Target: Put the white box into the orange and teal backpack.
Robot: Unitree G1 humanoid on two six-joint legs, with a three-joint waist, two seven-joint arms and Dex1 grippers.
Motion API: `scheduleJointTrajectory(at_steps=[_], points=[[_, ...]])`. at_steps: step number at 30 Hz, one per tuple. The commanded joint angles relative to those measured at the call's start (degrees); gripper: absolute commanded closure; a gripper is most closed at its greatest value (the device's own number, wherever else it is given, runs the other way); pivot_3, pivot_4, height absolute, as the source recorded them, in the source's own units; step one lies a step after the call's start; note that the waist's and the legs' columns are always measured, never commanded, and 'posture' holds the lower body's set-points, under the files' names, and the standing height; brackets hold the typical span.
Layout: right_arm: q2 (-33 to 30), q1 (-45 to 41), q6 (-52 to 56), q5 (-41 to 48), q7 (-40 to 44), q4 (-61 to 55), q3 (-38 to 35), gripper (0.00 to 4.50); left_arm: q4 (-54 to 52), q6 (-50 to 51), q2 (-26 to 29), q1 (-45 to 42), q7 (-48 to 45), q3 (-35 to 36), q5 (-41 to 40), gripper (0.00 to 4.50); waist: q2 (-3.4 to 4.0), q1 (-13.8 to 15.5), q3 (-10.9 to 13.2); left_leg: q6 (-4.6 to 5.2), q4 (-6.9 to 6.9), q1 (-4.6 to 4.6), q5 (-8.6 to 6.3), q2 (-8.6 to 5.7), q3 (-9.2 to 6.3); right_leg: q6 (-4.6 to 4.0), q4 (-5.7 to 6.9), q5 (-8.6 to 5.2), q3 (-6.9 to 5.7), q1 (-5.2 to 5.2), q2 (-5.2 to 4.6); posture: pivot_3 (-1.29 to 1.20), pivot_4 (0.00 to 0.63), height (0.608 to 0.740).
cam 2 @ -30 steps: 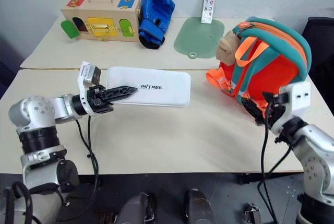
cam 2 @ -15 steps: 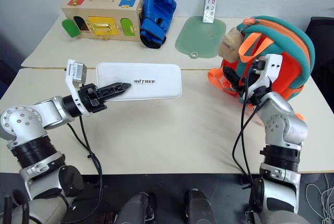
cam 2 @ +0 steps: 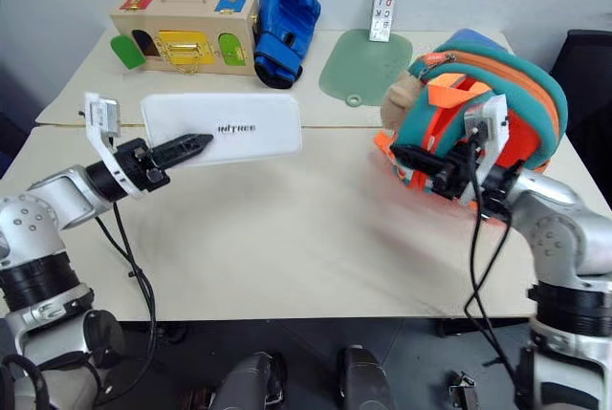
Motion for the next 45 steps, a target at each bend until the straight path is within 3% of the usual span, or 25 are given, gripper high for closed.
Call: scheduleJointTrajectory(at_steps=[1, 5, 9, 18, 30, 39, 45], points=[[-7.1, -0.4, 4.8, 11.4, 8.5, -7.9, -5.0, 4.48, -0.2, -5.1, 1.4, -5.8, -1.0, 0.5, -3.4, 3.14, -0.03, 0.1, 0.0, 0.01, 0.01, -0.02, -0.01, -0.01, 0.00, 0.00, -0.02, 0.00, -0.02, -0.01, -0.01, 0.00, 0.150, 0.740], [-14.6, -0.3, 11.3, 23.1, 13.3, -9.1, -9.4, 4.48, -3.9, -9.7, 1.1, -8.1, -0.8, -4.4, -2.6, 3.14, -0.03, 0.1, 0.0, 0.17, 0.02, 0.02, -0.13, -0.03, -0.03, 0.01, -0.09, 0.00, -0.03, 0.10, -0.06, 0.00, 0.150, 0.740], [-18.3, -0.3, 14.2, 30.0, 12.9, -8.8, -11.4, 4.48, -9.3, -11.3, 1.0, -7.8, -2.4, -8.7, -4.6, 3.14, -0.09, -0.1, 0.0, 0.25, 0.04, 0.01, -0.19, -0.02, 0.00, 0.01, -0.12, 0.01, 0.00, 0.10, -0.07, 0.00, 0.150, 0.740], [-18.6, 7.1, 11.6, 26.1, 12.1, -11.5, -10.4, 4.48, -12.6, -17.4, 1.1, -5.4, -6.3, -13.8, -6.2, 3.14, -0.09, 0.2, 0.1, 0.22, 0.12, 0.01, -0.15, -0.02, 0.00, 0.02, -0.10, 0.01, 0.01, 0.11, -0.05, 0.00, 0.150, 0.740], [-17.6, 10.6, 8.3, 24.3, 11.0, -12.0, -10.0, 4.48, -11.3, -17.5, 10.1, -5.9, -12.0, -12.3, -11.3, 3.14, -0.11, 0.1, 0.1, 0.20, 0.13, 0.01, -0.13, -0.02, -0.01, 0.04, -0.12, 0.01, 0.01, 0.13, -0.03, 0.00, 0.150, 0.740], [-19.6, 10.3, 8.9, 27.3, 11.9, -12.6, -11.4, 4.48, -9.9, -27.3, 9.0, -2.4, -15.9, -21.7, -2.4, 3.14, -0.11, 0.7, 0.1, 0.20, 0.15, 0.01, -0.13, -0.02, -0.01, 0.04, -0.13, 0.00, 0.01, 0.15, -0.03, 0.00, 0.150, 0.740], [-21.9, 11.3, 10.3, 31.0, 13.8, -13.5, -14.5, 4.48, -4.5, -32.2, 7.9, -5.3, -20.3, -26.4, 1.3, 3.14, -0.12, 1.5, 0.1, 0.24, 0.16, 0.01, -0.13, -0.02, -0.02, 0.04, -0.14, 0.00, 0.00, 0.15, -0.02, 0.00, 0.150, 0.740]])
